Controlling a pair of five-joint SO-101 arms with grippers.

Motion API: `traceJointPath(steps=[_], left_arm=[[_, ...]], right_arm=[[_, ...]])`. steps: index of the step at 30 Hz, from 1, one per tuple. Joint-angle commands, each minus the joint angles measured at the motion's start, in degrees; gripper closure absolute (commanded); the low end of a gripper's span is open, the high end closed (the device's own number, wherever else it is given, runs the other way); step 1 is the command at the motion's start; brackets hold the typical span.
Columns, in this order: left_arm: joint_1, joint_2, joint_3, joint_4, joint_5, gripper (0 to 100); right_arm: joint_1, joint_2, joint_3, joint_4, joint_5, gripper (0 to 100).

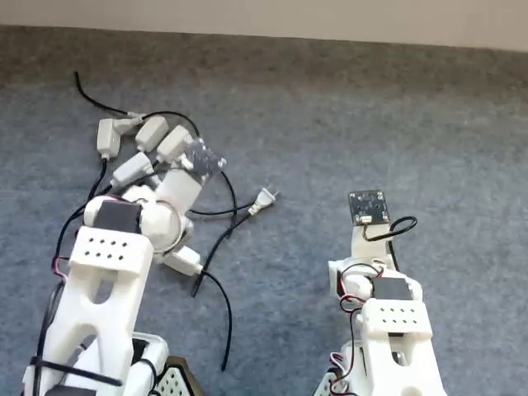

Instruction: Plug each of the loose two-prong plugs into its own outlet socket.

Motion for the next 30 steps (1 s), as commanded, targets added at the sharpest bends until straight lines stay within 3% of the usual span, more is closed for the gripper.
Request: traceJointPath(steps=[1,10,14,21,25,28,30], left_arm=[[0.3,3.6,-0.2,-10.1,2.0,87],[1.3,16.0,5.9,-10.5,-0.9,87],[1.5,9.2,9.1,-1.3,-1.2,87],[1.2,-15.3,8.8,16.5,-3.1,87],[0.7,-22.4,6.1,20.4,-3.2,87],[0.4,-20.7,5.0,22.5,-5.4,87],[-0.6,-17.5,4.0,19.8,-5.5,87]], right_arm=[[-0.6,-0.7,-0.2,-0.9,0.5,78.9],[-0.6,-0.7,-0.2,-0.9,0.7,78.9],[-0.6,-0.7,-0.2,-0.9,0.8,78.9],[-0.6,-0.7,-0.2,-0.9,0.8,78.9],[-0.6,-0.7,-0.2,-0.9,0.8,78.9],[-0.6,-0.7,-0.2,-0.9,0.7,78.9],[-0.6,-0.7,-0.2,-0.9,0.7,78.9]])
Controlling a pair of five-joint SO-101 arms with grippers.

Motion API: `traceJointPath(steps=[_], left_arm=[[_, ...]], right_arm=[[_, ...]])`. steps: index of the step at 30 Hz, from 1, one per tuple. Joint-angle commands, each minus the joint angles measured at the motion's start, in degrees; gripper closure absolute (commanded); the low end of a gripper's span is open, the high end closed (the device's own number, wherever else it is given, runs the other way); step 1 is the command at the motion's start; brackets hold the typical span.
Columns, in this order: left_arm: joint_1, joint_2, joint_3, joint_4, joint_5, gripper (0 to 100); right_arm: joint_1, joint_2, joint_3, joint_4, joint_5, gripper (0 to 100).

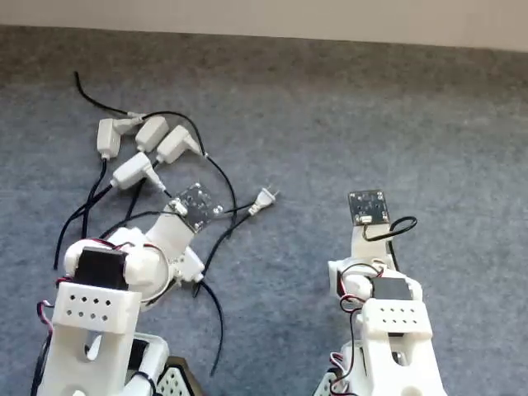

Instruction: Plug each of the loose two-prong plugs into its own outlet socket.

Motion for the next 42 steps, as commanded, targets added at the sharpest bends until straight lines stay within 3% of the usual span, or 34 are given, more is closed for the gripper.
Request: traceJointPath(steps=[1,4,7,12,16,22,31,42], left_arm=[[-2.2,5.0,-4.1,-3.7,-0.9,87],[-4.8,13.6,-8.1,-10.6,-0.9,87],[-5.1,25.4,-10.2,-12.0,-6.1,87],[-5.3,43.0,-10.8,-17.6,-7.3,87],[-5.1,48.1,-11.5,-28.0,-7.1,87],[-5.0,52.4,-16.9,-33.4,-7.3,87],[-2.9,58.4,-22.8,-32.2,-6.9,87],[-0.1,42.8,-20.5,-21.1,-6.9,87]], right_arm=[[-0.6,-0.7,-0.2,-0.9,0.7,78.9],[-0.6,-0.7,-0.2,-0.9,0.7,78.9],[-0.6,-0.7,-0.1,-0.9,0.8,78.9],[-0.6,-0.7,-0.1,-0.9,0.9,78.9],[-0.6,-0.7,-0.1,-0.9,0.9,78.9],[-0.6,-0.7,-0.1,-0.9,0.9,78.9],[-0.6,-0.7,-0.1,-0.9,0.9,78.9],[-0.6,-0.7,-0.1,-0.9,0.9,78.9]])
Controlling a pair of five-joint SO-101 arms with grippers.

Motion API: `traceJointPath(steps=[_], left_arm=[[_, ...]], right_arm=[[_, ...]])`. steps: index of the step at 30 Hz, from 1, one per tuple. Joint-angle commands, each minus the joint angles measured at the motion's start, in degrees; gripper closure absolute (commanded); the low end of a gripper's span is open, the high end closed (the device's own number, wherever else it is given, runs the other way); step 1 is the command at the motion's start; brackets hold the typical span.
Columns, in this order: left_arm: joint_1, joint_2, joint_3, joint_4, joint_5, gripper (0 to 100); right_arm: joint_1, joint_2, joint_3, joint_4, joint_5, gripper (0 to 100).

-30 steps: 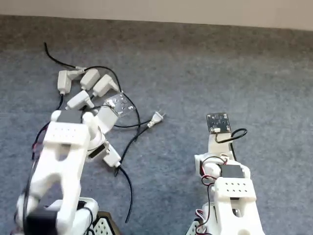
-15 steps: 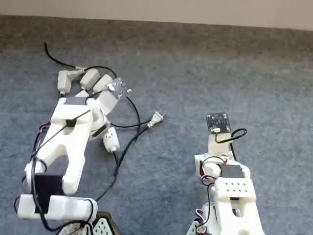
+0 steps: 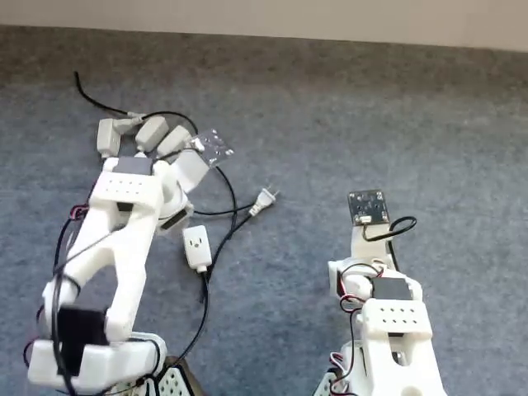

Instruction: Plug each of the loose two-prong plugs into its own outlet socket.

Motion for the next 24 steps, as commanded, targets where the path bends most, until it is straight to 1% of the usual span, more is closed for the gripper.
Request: traceJointPath(steps=[1,5,11,13,15,24], left_arm=[[4.0,-7.2,1.7,3.5,0.4,87],[5.7,-9.4,5.8,2.7,1.7,87],[5.4,-8.1,13.8,-5.2,2.2,87],[4.2,-6.8,16.8,-7.6,2.0,87],[2.2,-6.0,18.7,-8.8,1.5,87],[-13.2,-5.9,19.3,-7.7,-9.1,87]], right_arm=[[-0.6,-0.7,-0.1,-0.9,0.5,78.9],[-0.6,-0.6,-0.1,-0.9,0.5,78.9],[-0.6,-0.6,-0.1,-0.9,0.5,78.9],[-0.6,-0.6,-0.1,-0.9,0.5,78.9],[-0.6,-0.6,-0.1,-0.9,0.5,78.9],[-0.6,-0.6,-0.1,-0.9,0.5,78.9]])
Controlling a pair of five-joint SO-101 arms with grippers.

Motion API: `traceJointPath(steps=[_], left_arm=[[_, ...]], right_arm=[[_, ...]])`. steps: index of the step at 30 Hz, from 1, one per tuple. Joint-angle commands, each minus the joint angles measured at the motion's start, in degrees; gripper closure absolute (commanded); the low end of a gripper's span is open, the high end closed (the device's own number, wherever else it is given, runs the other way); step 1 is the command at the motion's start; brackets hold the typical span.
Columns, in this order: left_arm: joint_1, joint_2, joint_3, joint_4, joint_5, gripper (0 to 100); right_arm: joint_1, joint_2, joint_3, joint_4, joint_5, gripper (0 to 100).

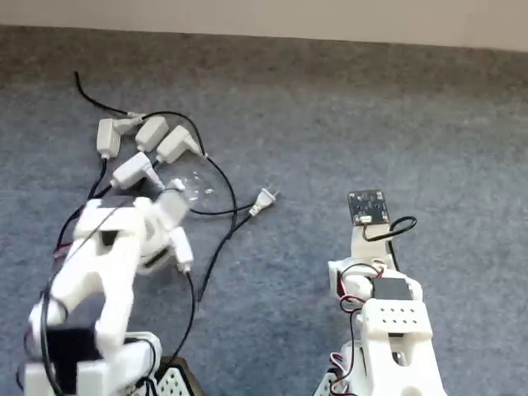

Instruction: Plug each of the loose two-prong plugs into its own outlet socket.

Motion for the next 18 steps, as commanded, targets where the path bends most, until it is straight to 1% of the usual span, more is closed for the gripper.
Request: traceJointPath(steps=[1,5,7,8,10,12,15,17,18], left_arm=[[-7.2,-0.6,-0.7,0.3,-4.1,87],[-10.8,-1.8,-3.6,0.4,-5.0,87],[-10.6,-4.2,-5.6,2.4,-4.7,87],[-9.5,-5.8,-6.8,4.2,-3.5,87],[-5.6,-9.4,-9.2,7.7,-0.1,87],[0.0,-13.1,-10.9,9.2,4.0,87],[9.3,-16.9,-12.1,9.2,10.0,87],[14.8,-16.7,-11.5,8.8,12.7,87],[16.8,-16.0,-10.9,7.1,13.8,87]], right_arm=[[-0.6,-0.6,-0.1,-0.9,0.5,78.9],[-0.6,-0.6,-0.1,-0.9,0.5,78.9],[-0.6,-0.6,-0.1,-0.9,0.5,78.9],[-0.6,-0.6,-0.1,-0.9,0.5,78.9],[-0.6,-0.6,-0.1,-0.9,0.5,78.9],[-0.6,-0.6,-0.1,-0.9,0.5,78.9],[-0.6,-0.6,-0.1,-0.9,0.5,78.9],[-0.6,-0.6,-0.1,-0.9,0.5,78.9],[-0.6,-0.6,-0.1,-0.9,0.5,78.9]])
